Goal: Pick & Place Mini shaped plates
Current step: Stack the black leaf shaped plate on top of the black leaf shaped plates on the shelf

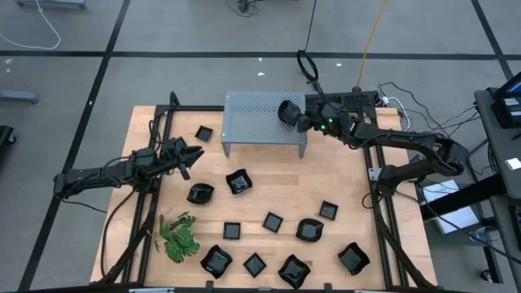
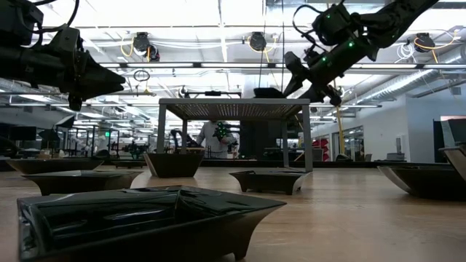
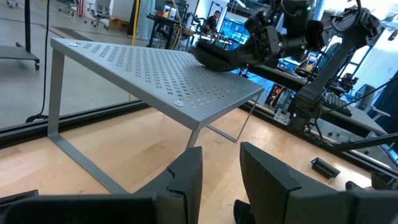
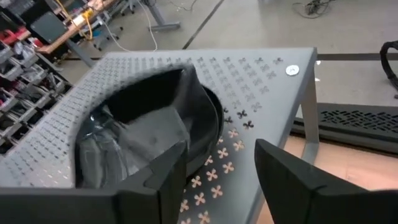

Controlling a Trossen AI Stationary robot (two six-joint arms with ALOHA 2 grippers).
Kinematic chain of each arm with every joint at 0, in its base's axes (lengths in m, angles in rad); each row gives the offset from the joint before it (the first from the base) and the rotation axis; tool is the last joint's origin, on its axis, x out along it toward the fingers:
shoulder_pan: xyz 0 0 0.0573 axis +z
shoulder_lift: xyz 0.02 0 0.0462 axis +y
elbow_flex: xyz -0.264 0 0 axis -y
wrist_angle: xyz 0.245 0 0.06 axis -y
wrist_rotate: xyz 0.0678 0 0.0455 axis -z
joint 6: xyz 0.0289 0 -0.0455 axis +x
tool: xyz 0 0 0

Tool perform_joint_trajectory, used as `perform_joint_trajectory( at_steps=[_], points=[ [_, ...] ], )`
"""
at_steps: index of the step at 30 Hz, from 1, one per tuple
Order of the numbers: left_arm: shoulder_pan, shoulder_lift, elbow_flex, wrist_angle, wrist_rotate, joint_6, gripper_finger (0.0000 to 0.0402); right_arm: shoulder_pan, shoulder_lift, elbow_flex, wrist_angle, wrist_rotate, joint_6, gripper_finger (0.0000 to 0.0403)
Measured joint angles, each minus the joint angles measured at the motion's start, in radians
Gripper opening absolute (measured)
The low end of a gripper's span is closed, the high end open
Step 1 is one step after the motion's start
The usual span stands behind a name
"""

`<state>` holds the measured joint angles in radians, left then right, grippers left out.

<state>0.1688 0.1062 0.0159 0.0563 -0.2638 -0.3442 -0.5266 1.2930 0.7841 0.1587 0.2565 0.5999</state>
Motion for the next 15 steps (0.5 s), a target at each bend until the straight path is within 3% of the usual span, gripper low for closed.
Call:
perform_joint_trajectory(
  at_steps=[15],
  points=[
    [0.000,0.000,0.000,0.000,0.000,0.000,0.0111,0.000,0.000,0.000,0.073,0.000,-0.036,0.0123]
  ],
)
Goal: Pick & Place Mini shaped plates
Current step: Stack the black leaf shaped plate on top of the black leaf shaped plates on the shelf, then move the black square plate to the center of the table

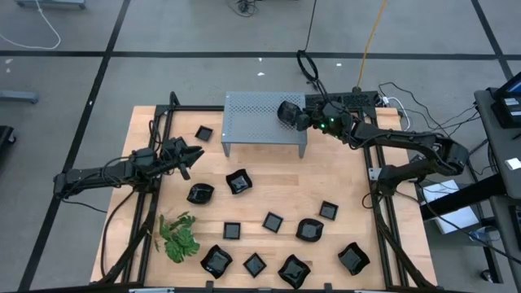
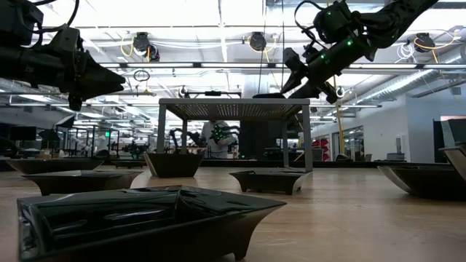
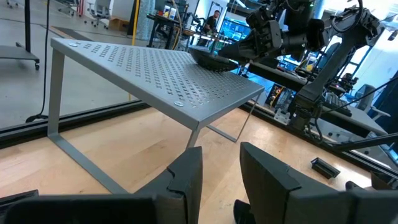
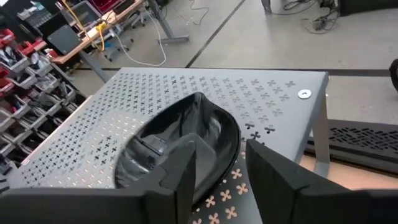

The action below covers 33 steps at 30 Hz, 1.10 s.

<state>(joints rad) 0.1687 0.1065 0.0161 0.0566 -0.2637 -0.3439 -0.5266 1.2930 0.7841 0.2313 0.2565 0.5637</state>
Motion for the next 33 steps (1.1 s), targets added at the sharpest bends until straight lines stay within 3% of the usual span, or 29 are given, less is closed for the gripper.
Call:
perform_joint_trajectory(
  at_steps=[10,15,19,23,27,33],
  points=[
    [0.000,0.000,0.000,0.000,0.000,0.000,0.0111,0.000,-0.006,0.000,0.027,0.000,-0.080,0.0114],
    [0.000,0.000,0.000,0.000,0.000,0.000,0.0111,0.055,-0.044,0.000,0.071,-0.073,-0.272,0.0120],
    [0.000,0.000,0.000,0.000,0.000,0.000,0.0111,0.158,-0.082,0.000,0.030,-0.052,-0.438,0.0117],
    [0.000,0.000,0.000,0.000,0.000,0.000,0.0111,0.296,-0.115,0.000,-0.148,0.059,-0.504,0.0119],
    [0.000,0.000,0.000,0.000,0.000,0.000,0.0111,0.429,-0.134,0.000,-0.410,0.105,-0.444,0.0127],
    [0.000,0.000,0.000,0.000,0.000,0.000,0.0111,0.593,-0.135,0.000,-0.763,-0.029,-0.226,0.0132]
  ],
)
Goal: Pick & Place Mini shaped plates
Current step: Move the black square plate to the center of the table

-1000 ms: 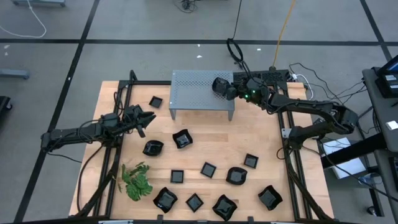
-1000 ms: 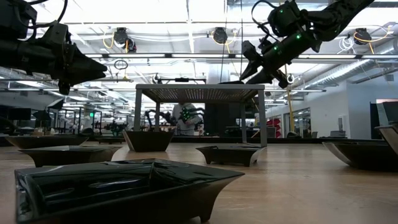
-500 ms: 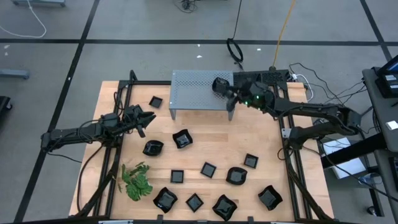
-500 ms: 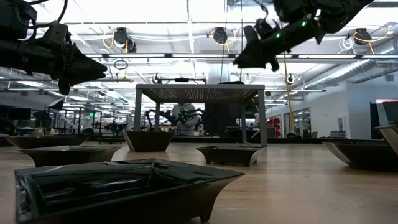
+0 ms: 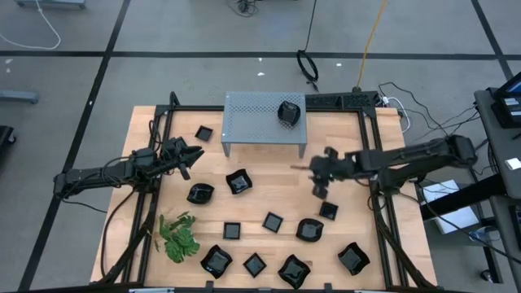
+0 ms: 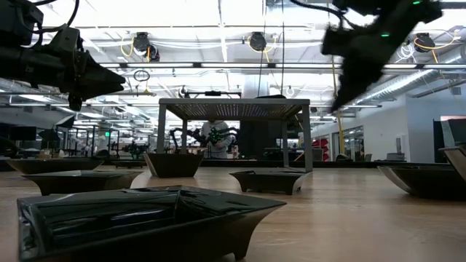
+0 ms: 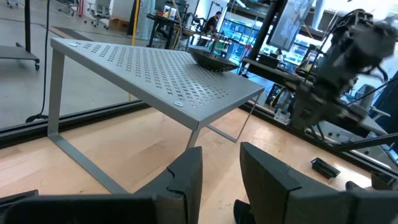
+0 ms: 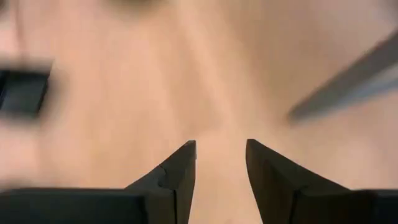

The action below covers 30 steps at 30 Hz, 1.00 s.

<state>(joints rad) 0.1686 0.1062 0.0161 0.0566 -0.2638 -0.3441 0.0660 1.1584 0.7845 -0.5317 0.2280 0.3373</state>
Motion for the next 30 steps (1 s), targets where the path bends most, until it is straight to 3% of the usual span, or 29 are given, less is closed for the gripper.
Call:
perform_joint_trajectory(
  at_steps=[8,15,22,30],
  points=[
    [0.000,0.000,0.000,0.000,0.000,0.000,0.0111,0.131,0.000,-0.004,-0.278,-0.085,0.100,0.0132],
    [0.000,0.000,0.000,0.000,0.000,0.000,0.0111,0.152,0.003,-0.132,-0.136,-0.226,0.102,0.0132],
    [0.000,0.000,0.000,0.000,0.000,0.000,0.0111,0.152,0.003,-0.240,-0.004,-0.234,0.125,0.0132],
    [0.000,0.000,0.000,0.000,0.000,0.000,0.0111,0.151,-0.001,-0.328,0.105,-0.317,0.226,0.0132]
  ],
)
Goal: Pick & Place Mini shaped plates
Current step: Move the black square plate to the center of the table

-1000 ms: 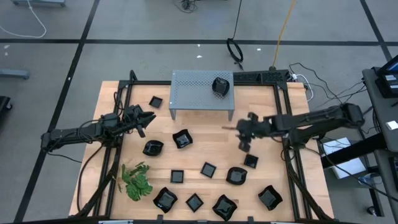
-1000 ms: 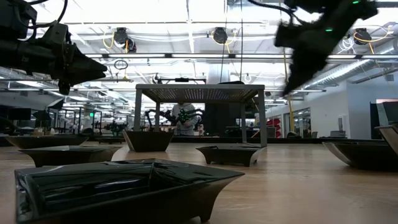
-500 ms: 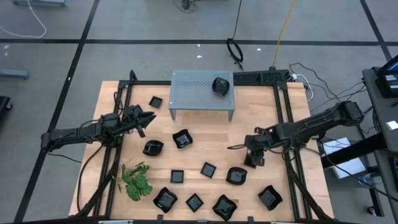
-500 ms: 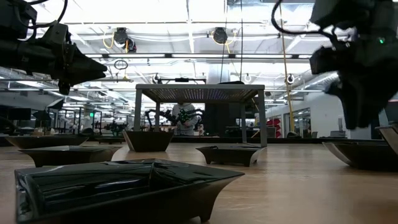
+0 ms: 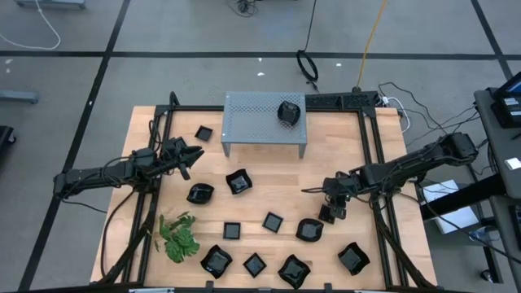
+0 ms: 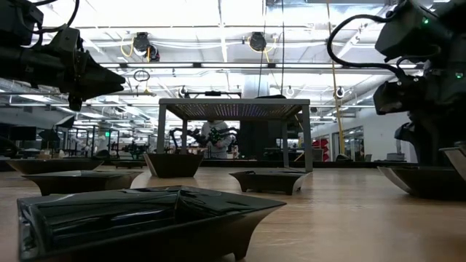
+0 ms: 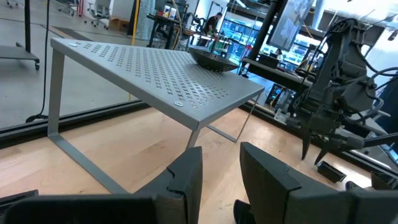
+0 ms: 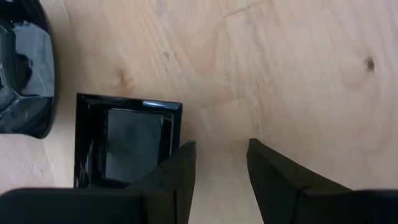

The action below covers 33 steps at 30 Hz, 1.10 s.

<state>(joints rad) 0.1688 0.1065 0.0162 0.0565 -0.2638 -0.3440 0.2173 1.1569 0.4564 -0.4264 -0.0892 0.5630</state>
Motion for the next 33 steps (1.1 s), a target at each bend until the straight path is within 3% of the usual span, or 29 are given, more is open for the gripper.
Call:
perform_joint_trajectory(
  at_steps=[10,18,33],
  points=[
    [0.000,0.000,0.000,0.000,0.000,0.000,0.0111,0.000,-0.052,-0.009,0.012,-0.015,0.032,0.0132],
    [0.000,0.000,0.000,0.000,0.000,0.000,0.0111,0.001,-0.071,-0.011,0.050,-0.128,0.064,0.0132],
    [0.000,0.000,0.000,0.000,0.000,0.000,0.0111,0.001,-0.071,-0.046,0.111,-0.125,0.160,0.0132]
  ],
)
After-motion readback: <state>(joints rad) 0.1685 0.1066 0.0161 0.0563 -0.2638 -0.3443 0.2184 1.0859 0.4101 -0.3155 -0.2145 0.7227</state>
